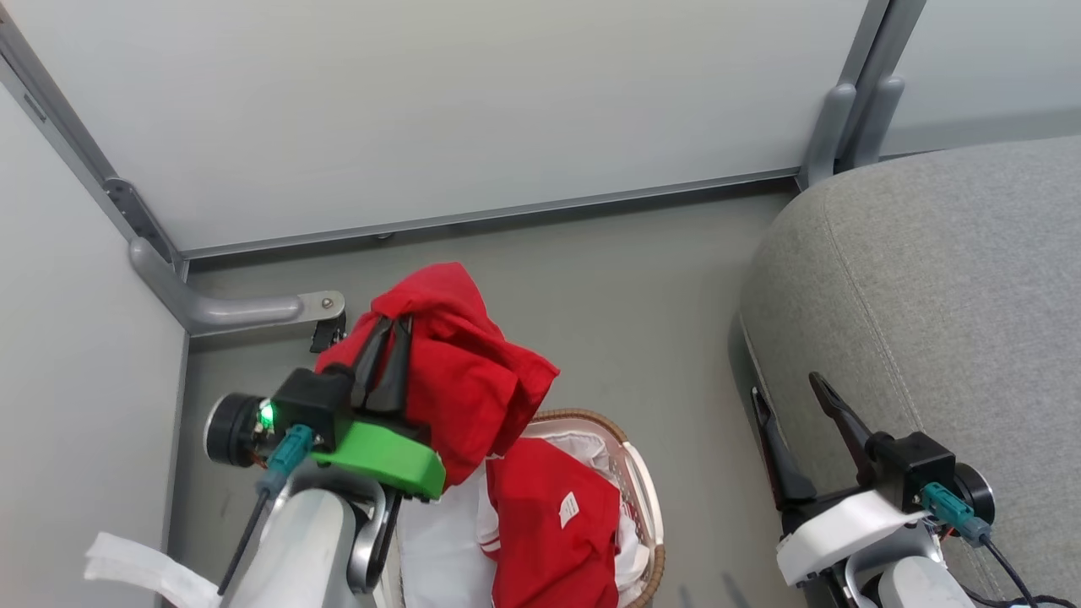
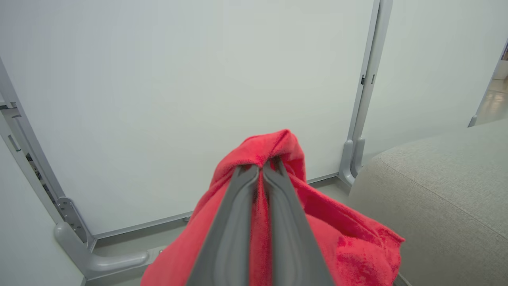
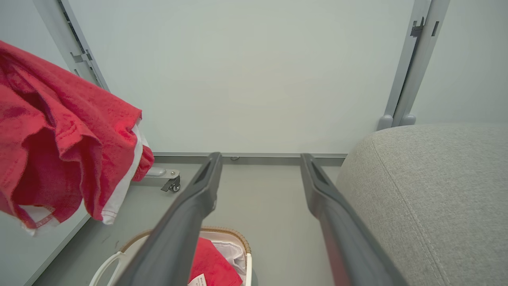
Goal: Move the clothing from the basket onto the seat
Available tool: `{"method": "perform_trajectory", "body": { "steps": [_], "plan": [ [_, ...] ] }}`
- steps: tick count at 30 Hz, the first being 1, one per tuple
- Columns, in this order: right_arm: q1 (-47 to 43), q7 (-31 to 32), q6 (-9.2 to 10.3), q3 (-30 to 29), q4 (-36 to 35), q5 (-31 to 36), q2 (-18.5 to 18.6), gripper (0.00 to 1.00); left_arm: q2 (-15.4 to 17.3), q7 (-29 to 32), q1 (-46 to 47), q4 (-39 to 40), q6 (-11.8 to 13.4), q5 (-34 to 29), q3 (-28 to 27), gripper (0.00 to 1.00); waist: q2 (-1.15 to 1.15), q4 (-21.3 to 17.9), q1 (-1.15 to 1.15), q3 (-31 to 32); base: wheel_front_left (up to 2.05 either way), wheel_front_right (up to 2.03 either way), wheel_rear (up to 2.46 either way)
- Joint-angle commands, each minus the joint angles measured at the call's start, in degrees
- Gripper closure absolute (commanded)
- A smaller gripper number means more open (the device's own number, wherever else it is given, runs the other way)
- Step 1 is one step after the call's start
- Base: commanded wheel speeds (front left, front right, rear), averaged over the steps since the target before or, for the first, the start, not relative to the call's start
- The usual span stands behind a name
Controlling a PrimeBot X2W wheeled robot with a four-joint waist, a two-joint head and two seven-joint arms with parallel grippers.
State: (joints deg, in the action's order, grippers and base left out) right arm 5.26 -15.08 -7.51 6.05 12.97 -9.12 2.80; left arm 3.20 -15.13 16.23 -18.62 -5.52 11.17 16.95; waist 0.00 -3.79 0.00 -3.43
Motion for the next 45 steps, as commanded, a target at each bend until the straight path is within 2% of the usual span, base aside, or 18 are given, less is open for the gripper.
{"method": "perform_trajectory", "body": {
  "steps": [1, 9, 15, 22, 27, 36, 45],
  "plan": [
    [-0.92, -0.13, 0.04, 0.23, 0.21, -0.4, 0.25, 0.0, 0.05, -0.03, 1.74, 1.17, -0.33, 0.62, -0.61, 1.0, 0.0, 0.16, 0.0, 1.08, 0.0, 0.0, 0.0],
    [-2.51, -0.12, 0.04, 2.52, 0.85, -0.12, 0.23, 0.0, -0.22, -0.03, 5.63, 5.29, -0.92, 1.88, -1.73, 1.0, 0.0, 0.39, 0.0, 1.94, 0.0, 0.0, 0.0],
    [-1.34, -0.13, 0.04, 12.23, 1.3, 3.22, 0.75, 0.0, -0.24, -0.03, 6.33, 6.37, -0.38, 4.6, 0.05, 1.0, 0.0, 1.01, 0.0, 2.08, 0.0, 0.0, 0.0],
    [4.08, -0.12, 0.06, 21.57, 4.53, -0.52, 2.27, 0.0, -0.21, -0.03, 7.04, 6.97, 0.49, 6.65, 3.89, 1.0, 0.0, 2.46, 0.0, 1.92, 0.0, 0.0, 0.0],
    [9.76, -0.13, 0.05, 25.88, 8.54, -2.44, 1.44, 0.0, -0.21, -0.03, 7.9, 7.26, 0.98, 7.89, 6.36, 1.0, 0.0, 3.96, 0.0, 1.49, 0.0, 0.0, 0.0],
    [16.07, -0.12, 0.06, 29.6, 13.48, -4.85, 0.23, 0.0, -0.21, -0.03, 9.15, 7.7, 1.3, 8.93, 10.23, 1.0, 0.0, 6.45, 0.0, 1.01, 0.0, 0.0, 0.0],
    [18.64, -0.12, 0.06, 29.87, 11.52, -8.35, 0.24, 0.01, -0.22, -0.03, 9.74, 7.99, 1.89, 10.29, 13.18, 1.0, 0.0, 7.17, 0.0, 0.32, 0.0, 0.0, 0.0]
  ]
}}
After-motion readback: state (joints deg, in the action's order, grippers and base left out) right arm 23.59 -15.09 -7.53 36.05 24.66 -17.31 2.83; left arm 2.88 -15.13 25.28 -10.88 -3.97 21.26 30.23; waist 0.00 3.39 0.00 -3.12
